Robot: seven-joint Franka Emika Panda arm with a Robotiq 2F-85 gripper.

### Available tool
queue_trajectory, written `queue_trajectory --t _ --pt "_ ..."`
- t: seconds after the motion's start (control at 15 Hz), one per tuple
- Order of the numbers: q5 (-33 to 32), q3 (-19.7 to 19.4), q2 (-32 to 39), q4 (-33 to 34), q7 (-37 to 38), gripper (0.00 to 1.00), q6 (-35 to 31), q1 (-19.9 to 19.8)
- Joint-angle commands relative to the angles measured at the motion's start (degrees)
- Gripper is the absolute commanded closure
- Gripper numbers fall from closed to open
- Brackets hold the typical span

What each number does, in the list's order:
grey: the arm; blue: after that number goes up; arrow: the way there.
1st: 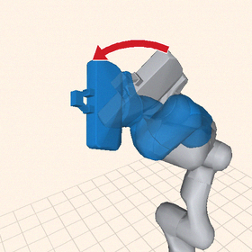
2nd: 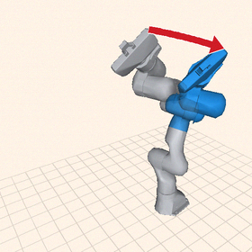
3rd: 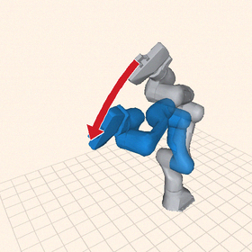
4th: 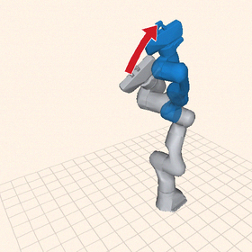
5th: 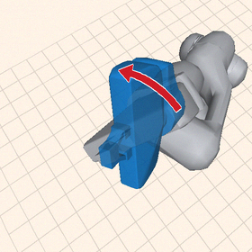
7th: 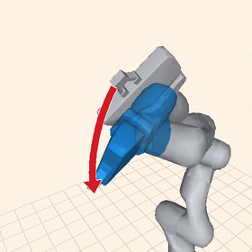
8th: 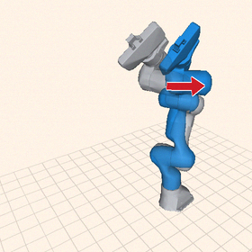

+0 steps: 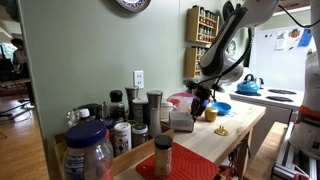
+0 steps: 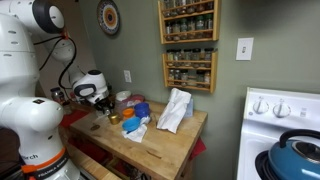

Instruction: Put the silver container upright

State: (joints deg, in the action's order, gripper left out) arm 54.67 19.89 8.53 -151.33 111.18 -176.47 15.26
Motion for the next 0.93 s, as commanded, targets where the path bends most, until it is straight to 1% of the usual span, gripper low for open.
queue_trajectory --t 0.0,0.2,0.33,0.53,0.73,0.8,0.87 --pt "-1.57 -1.94 -0.21 -0.81 -0.44 0.78 0.71 1.04" --pt "-3.72 -3.19 -1.04 -1.96 0.09 0.78 1.4 1.38" --pt "-8.34 -4.43 -2.14 -3.22 2.82 0.78 2.1 1.43" --pt "-18.36 -7.88 -4.4 -5.34 8.53 0.78 5.0 2.39" --pt "-31.39 -11.01 -7.77 -6.46 17.11 0.78 10.59 2.85" --pt "-34.52 -10.08 -8.88 -6.37 18.87 0.78 12.85 1.44" --pt "-36.8 -9.79 -10.18 -5.92 20.21 0.78 15.64 1.09"
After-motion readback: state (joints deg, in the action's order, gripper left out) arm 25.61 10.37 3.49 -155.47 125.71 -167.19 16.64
